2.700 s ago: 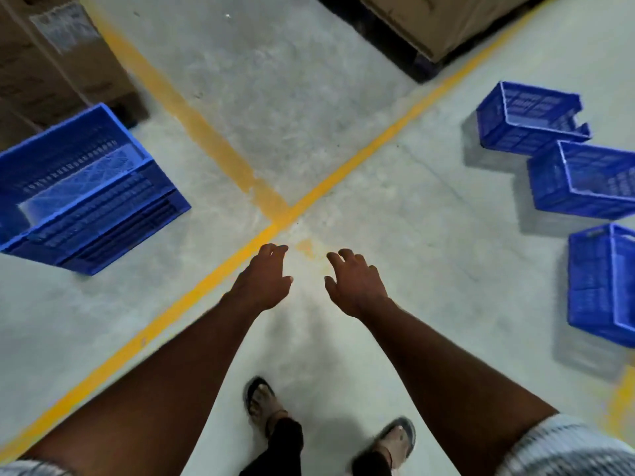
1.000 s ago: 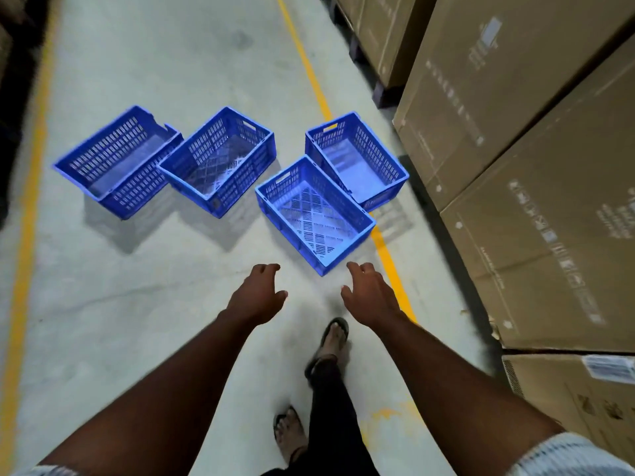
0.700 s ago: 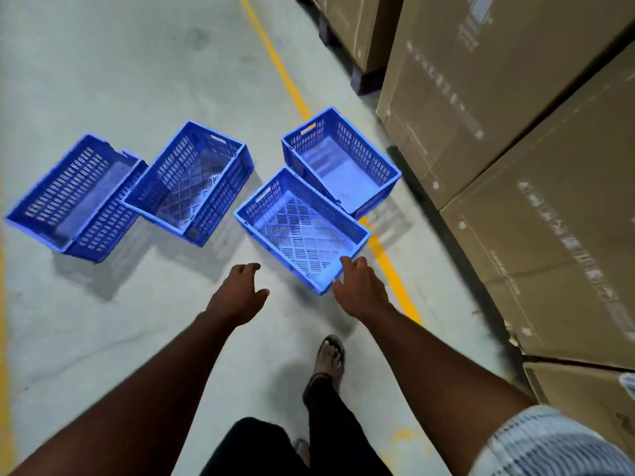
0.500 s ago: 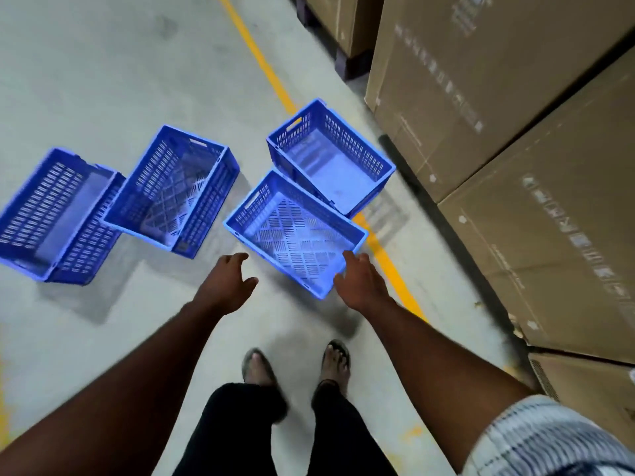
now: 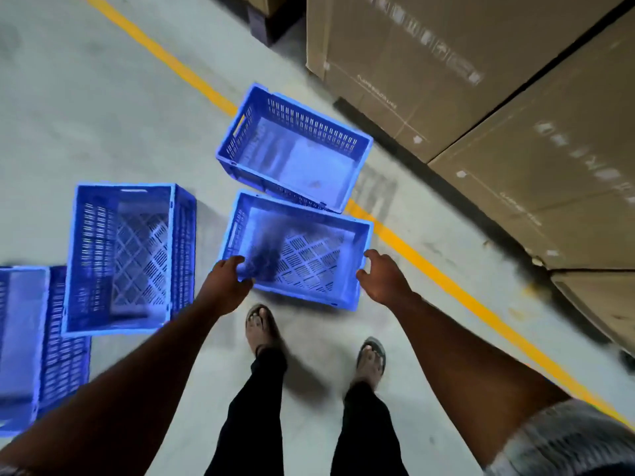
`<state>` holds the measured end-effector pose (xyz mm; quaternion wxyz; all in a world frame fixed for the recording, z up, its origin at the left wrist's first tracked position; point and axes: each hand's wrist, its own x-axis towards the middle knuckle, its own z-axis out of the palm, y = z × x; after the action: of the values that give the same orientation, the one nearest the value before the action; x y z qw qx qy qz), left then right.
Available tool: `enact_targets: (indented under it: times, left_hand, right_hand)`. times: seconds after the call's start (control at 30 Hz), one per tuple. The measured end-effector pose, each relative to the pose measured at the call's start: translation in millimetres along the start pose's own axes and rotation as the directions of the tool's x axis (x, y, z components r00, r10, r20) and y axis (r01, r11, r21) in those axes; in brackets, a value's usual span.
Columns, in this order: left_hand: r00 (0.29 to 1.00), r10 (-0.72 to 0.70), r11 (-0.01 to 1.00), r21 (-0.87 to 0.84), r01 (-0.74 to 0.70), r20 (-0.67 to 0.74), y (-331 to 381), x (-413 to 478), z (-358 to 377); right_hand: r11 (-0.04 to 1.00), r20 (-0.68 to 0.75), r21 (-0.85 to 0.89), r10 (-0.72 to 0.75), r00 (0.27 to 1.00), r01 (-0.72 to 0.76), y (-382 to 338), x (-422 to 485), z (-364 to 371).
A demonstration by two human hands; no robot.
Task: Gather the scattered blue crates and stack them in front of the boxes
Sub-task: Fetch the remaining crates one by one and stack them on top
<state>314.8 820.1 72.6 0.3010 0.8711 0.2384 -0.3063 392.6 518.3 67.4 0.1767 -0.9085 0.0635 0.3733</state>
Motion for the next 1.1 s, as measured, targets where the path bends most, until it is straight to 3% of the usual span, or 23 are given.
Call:
enact_targets:
  times: [0.2, 0.47, 0.67, 0.77, 0.97, 1.1]
  left_hand:
    - [0.997, -0.045, 0.998, 0.052, 0.042, 0.059, -56.1, 89.5, -4.9]
    - [0.994, -0.095, 0.995, -0.01, 0.096, 0.044, -98.6, 187.7, 37.5]
    - [0.99, -0.138, 0.989, 0.037, 0.14, -0.036, -131.9, 270.8, 76.8]
    - [0.986, -0.123, 0.988, 0.08, 0.132, -0.109, -143.2, 308.0, 101.3]
    - [0.954, -0.191, 0.98, 0.015, 0.2, -0.229, -149.2, 348.0, 134.8]
    - [0.938, -0.249, 0.968, -0.057, 0.243, -0.242, -154.7, 365.8, 139.0]
  right_hand:
    - [0.996, -0.047, 0.052, 0.079, 0.996, -0.076, -5.9, 49.8, 49.6]
    - [0.955, -0.061, 0.162, 0.263, 0.963, -0.25, 38.3, 128.3, 109.7]
    - [0.937, -0.116, 0.162, 0.33, 0.937, -0.31, 73.5, 195.9, 164.7]
    - [0.934, -0.219, 0.165, 0.348, 0.912, -0.316, 85.3, 228.0, 185.2]
    - [0.844, -0.226, 0.409, 0.462, 0.858, -0.347, 103.8, 272.5, 217.4]
    - [0.751, -0.259, 0.557, 0.563, 0.785, -0.355, 111.6, 287.9, 227.1]
